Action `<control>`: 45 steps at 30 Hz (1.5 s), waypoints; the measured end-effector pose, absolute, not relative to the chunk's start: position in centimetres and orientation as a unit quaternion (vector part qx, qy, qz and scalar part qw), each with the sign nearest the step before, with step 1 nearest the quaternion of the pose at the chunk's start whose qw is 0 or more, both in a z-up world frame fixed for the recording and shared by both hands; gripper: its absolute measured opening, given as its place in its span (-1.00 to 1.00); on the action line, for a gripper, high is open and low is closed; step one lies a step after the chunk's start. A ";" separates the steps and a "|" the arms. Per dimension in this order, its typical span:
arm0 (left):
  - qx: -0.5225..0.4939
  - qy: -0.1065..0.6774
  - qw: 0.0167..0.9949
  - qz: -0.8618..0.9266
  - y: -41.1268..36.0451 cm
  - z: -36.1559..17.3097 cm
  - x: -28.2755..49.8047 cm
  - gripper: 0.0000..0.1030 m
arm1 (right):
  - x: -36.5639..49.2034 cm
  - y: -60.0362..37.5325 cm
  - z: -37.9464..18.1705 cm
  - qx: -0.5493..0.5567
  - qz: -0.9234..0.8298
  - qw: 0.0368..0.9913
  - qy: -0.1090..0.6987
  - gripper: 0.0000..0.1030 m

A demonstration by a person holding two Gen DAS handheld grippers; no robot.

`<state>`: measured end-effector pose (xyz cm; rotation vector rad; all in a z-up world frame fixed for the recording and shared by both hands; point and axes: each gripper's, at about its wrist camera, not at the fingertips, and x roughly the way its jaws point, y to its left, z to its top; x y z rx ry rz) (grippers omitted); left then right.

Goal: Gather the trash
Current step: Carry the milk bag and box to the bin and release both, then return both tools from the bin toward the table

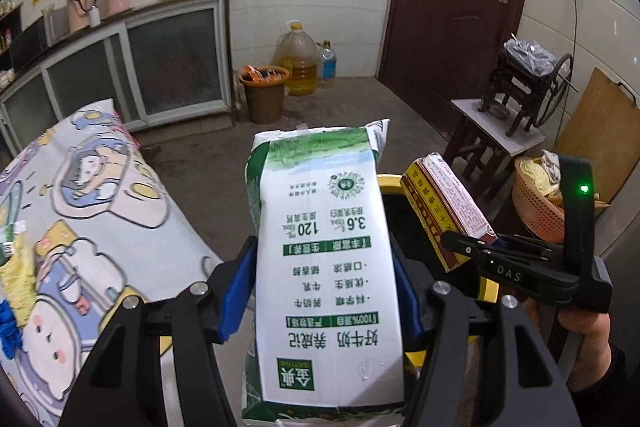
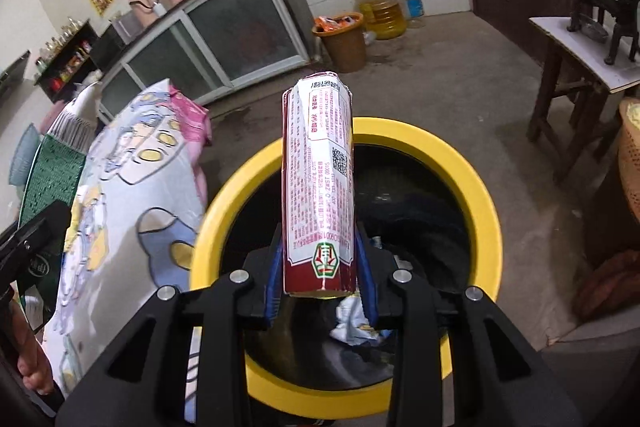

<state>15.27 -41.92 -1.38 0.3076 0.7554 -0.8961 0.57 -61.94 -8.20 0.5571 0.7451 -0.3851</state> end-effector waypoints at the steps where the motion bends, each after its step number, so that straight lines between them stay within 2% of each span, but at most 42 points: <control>1: 0.148 0.356 0.821 -0.421 -42.4 -1.8 15.4 0.11 | 0.5 -62.0 -8.3 0.269 -0.186 0.875 0.358 -0.39; 8: 0.153 0.373 0.803 -0.439 -45.2 -3.5 15.7 0.12 | 0.2 -62.3 -8.3 0.264 -0.211 0.869 0.362 -0.30; 10: 0.155 0.372 0.800 -0.444 -45.6 -3.7 15.5 0.16 | -0.1 -62.6 -8.3 0.268 -0.222 0.864 0.363 -0.15; 11: 0.151 0.373 0.800 -0.445 -45.6 -3.7 15.5 0.22 | -0.1 -62.8 -8.3 0.270 -0.227 0.862 0.363 0.04; 12: 0.145 0.374 0.801 -0.444 -45.4 -3.7 15.6 0.50 | -0.5 -63.1 -8.3 0.274 -0.234 0.862 0.357 0.21; 13: 0.136 0.374 0.805 -0.440 -45.1 -3.7 15.8 0.71 | -0.8 -63.2 -8.2 0.274 -0.241 0.861 0.355 0.21; 14: 0.127 0.375 0.808 -0.437 -44.7 -3.6 16.0 0.74 | -0.8 -63.4 -8.1 0.274 -0.243 0.860 0.355 0.21; 28: 0.070 0.369 0.833 -0.406 -36.8 -1.7 18.8 0.73 | 0.0 -61.1 -6.2 0.261 -0.221 0.872 0.350 0.21; 35: 0.048 0.345 0.865 -0.361 -27.6 0.0 21.1 0.73 | 3.6 -57.1 -4.1 0.232 -0.158 0.899 0.336 0.21; 45: 0.068 0.310 0.921 -0.226 -9.0 1.5 23.7 0.73 | 12.5 -44.8 -1.5 0.154 0.012 0.931 0.330 0.23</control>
